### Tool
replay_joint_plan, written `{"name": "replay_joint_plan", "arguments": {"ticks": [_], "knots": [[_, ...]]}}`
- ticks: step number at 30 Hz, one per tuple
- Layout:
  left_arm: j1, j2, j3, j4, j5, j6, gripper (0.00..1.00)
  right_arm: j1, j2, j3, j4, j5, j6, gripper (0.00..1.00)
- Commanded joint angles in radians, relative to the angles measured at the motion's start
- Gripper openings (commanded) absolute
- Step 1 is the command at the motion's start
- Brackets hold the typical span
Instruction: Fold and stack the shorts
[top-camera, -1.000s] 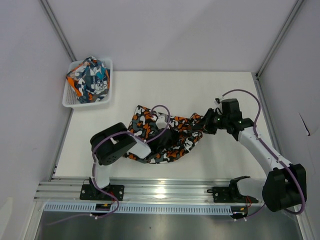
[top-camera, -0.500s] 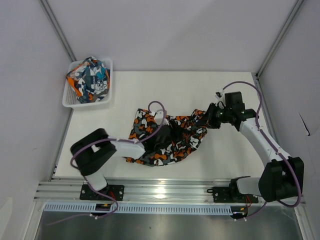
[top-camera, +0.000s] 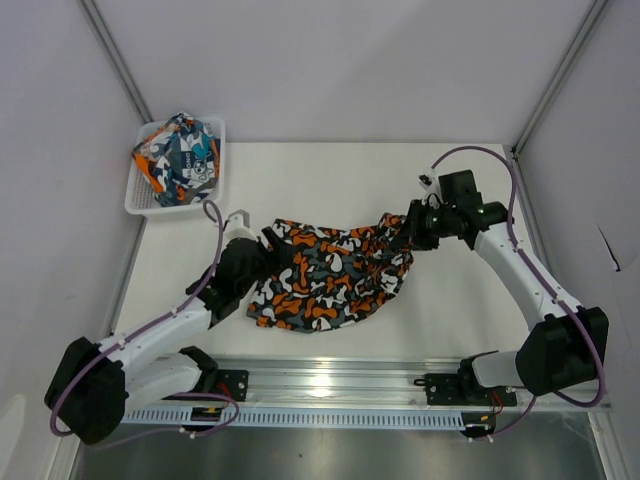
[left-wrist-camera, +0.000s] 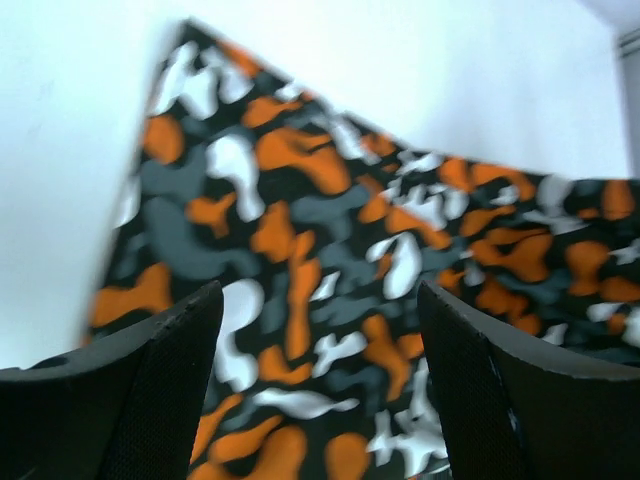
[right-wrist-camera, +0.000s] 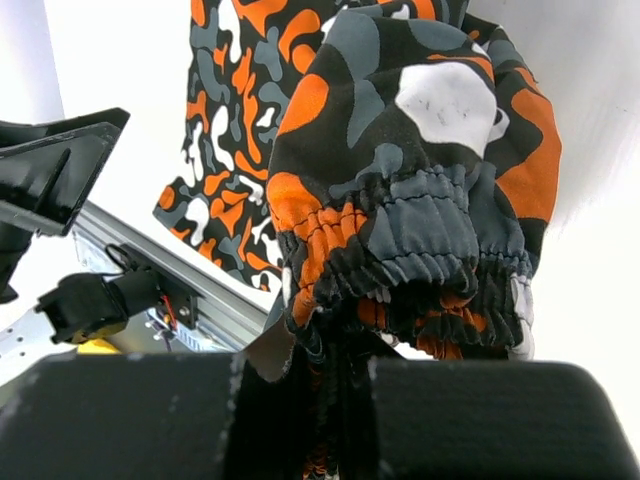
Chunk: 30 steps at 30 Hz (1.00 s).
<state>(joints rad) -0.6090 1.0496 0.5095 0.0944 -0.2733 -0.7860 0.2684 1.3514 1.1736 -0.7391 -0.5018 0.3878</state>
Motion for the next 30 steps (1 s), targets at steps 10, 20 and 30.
{"name": "replay_joint_plan", "arguments": {"ticks": [10,20,30], "knots": [[0.164,0.038,-0.134,-0.068,0.164,0.086,0.79,0.071,0.098,0.218,-0.189,0.207,-0.096,0.00],[0.141,0.142,-0.246,0.140,0.241,0.053,0.60,0.221,0.160,0.377,-0.270,0.321,-0.063,0.00],[0.106,0.260,-0.292,0.241,0.246,0.064,0.44,0.445,0.310,0.529,-0.289,0.479,0.040,0.00]]}}
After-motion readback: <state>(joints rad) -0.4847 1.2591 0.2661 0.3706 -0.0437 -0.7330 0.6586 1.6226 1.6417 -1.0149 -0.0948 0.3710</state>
